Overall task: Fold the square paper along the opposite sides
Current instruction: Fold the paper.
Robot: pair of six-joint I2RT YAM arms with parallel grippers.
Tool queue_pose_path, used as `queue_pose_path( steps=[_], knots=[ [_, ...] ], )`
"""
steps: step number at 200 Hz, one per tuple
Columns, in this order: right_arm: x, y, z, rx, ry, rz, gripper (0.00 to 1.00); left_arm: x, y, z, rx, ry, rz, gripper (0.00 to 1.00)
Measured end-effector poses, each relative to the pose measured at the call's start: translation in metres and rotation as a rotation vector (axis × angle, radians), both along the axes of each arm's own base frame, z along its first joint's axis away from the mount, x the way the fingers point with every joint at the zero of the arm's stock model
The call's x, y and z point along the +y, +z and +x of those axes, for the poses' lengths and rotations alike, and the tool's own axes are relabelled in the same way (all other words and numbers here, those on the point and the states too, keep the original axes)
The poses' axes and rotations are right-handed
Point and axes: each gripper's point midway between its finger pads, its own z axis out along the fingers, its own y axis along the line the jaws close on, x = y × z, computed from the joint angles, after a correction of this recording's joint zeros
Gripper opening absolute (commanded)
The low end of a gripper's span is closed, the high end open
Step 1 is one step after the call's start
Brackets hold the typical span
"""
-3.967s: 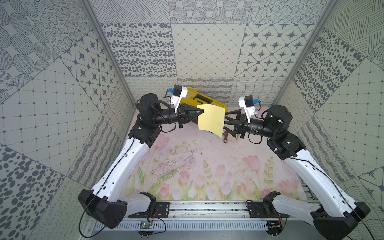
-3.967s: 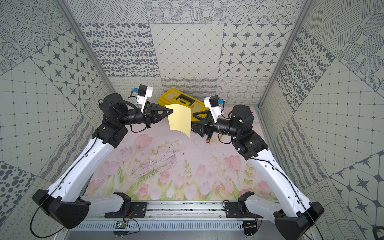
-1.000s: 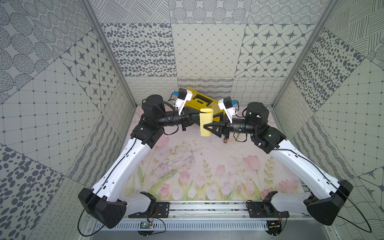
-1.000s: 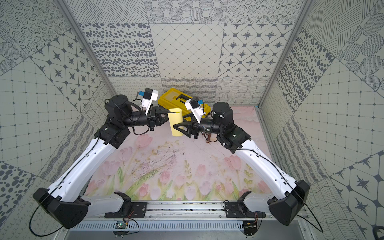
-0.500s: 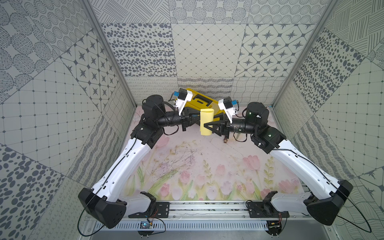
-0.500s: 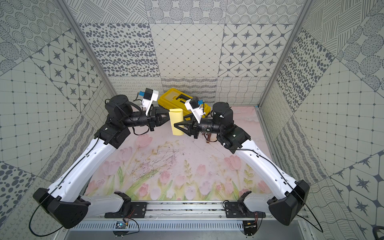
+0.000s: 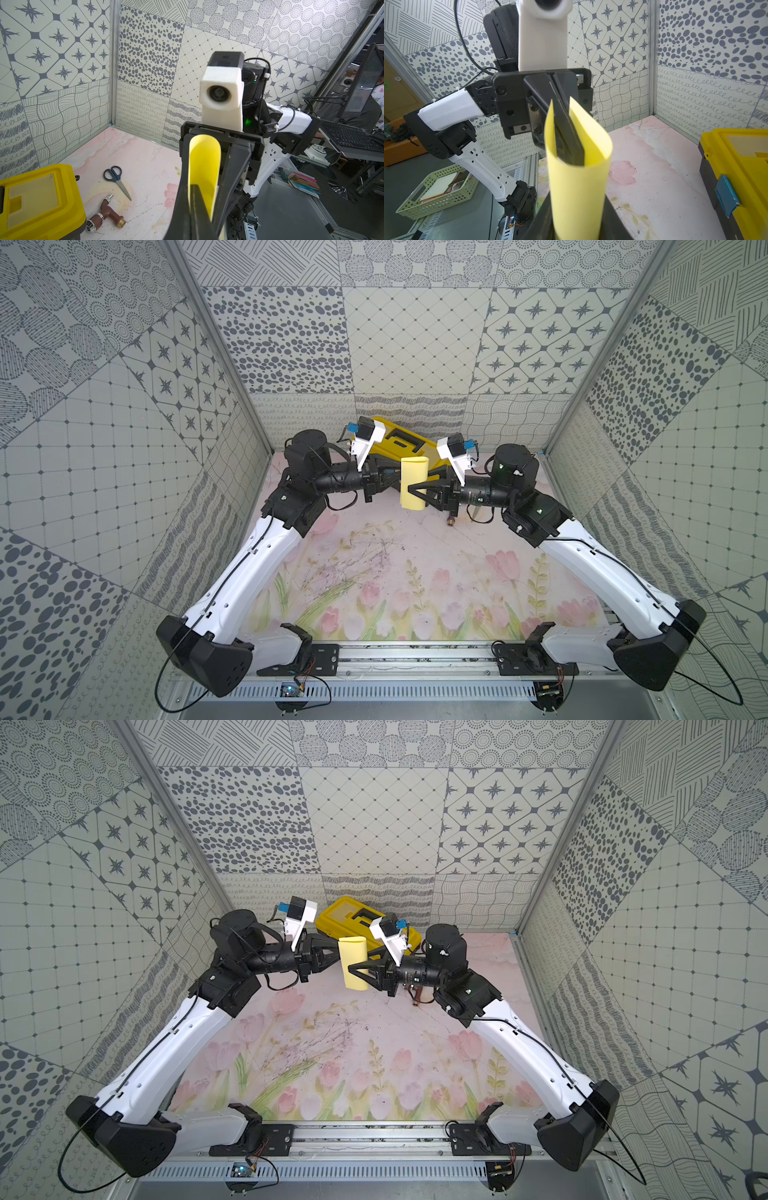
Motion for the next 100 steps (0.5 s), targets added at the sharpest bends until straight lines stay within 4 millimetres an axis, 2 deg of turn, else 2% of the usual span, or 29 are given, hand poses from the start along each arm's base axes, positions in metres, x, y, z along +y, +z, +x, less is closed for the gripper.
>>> queue_pose_path(
  steps=[100],
  knots=[
    [0.0015, 0.0036, -0.0018, 0.002, 0.006, 0.014, 0.33, 0.0003, 0.0006, -0.0004, -0.005, 0.002, 0.0, 0.0]
  ],
)
